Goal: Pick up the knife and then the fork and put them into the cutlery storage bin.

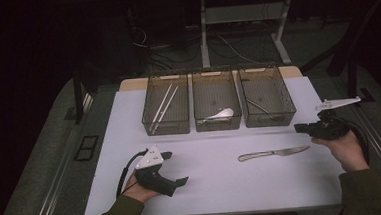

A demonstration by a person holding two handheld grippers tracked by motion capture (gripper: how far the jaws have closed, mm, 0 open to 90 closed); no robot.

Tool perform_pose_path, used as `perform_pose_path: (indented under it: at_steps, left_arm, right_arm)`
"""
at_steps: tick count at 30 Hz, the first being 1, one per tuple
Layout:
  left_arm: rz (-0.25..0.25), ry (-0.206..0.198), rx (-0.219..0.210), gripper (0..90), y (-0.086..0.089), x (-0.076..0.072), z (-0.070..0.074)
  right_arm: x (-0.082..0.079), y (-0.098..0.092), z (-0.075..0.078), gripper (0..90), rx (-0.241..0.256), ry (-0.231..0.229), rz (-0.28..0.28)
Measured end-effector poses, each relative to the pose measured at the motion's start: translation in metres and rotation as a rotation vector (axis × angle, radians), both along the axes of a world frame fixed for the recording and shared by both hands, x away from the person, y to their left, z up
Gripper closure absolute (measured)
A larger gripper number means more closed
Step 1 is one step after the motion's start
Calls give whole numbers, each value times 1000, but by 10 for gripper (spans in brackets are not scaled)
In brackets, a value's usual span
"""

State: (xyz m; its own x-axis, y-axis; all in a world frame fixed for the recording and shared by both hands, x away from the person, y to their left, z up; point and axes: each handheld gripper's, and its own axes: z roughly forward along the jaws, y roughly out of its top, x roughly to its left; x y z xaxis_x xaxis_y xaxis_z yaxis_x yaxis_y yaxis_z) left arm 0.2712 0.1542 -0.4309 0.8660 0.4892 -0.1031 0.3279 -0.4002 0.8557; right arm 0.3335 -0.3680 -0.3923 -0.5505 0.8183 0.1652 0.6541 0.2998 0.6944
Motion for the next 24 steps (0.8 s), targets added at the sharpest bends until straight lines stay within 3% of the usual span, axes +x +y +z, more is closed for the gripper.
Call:
perform_pose_path:
  at_steps: [9, 13, 24]
  left_arm:
    - [0, 0, 2, 0, 0, 0, 0]
    - [-2, 0, 1, 0, 0, 0, 0]
    - [-2, 3, 5, 0, 0, 0, -1]
  right_arm:
    - [4, -12, -28, 897, -67, 101, -15]
    - [5, -11, -36, 897, -98, 136, 3]
    - [6, -8, -42, 897, -137, 162, 33]
